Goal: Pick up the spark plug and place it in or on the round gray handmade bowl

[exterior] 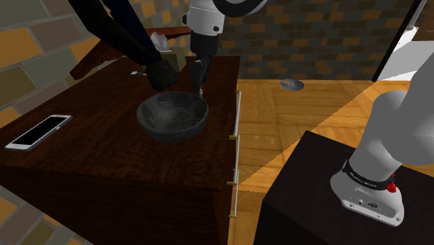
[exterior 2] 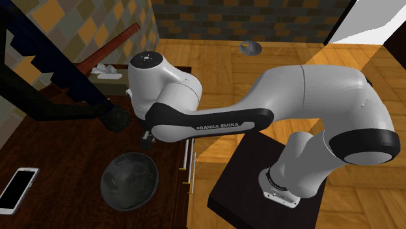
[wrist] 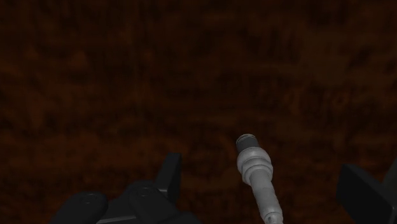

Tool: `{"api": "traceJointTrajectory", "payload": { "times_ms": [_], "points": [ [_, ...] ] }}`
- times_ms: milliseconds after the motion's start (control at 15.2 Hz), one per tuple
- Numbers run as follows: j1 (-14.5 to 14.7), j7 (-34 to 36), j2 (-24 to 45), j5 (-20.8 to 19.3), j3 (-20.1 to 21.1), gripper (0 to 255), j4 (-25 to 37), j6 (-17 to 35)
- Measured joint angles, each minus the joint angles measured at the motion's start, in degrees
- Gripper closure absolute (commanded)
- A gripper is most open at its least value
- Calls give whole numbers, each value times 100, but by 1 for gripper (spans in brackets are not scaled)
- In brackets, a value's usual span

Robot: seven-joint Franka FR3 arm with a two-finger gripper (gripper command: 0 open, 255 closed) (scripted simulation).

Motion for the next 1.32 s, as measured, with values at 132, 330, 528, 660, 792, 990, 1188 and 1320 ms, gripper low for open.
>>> {"api": "traceJointTrajectory", "payload": {
  "times_ms": [132, 330, 528, 660, 792, 990, 1188, 1320],
  "points": [
    [0, 0, 0, 0, 0, 255, 0, 0],
    [0, 0, 0, 0, -1, 255, 1, 0],
    [0, 0, 0, 0, 0, 255, 1, 0],
    [0, 0, 0, 0, 0, 255, 0, 0],
    [-2, 2, 2, -2, -2, 255, 35, -33],
    [-7, 19, -4, -11, -9, 255, 232, -234],
    [-12, 39, 14, -24, -15, 255, 464, -446],
    [-10, 63, -9, -26, -13, 255, 583, -587]
  ]
}}
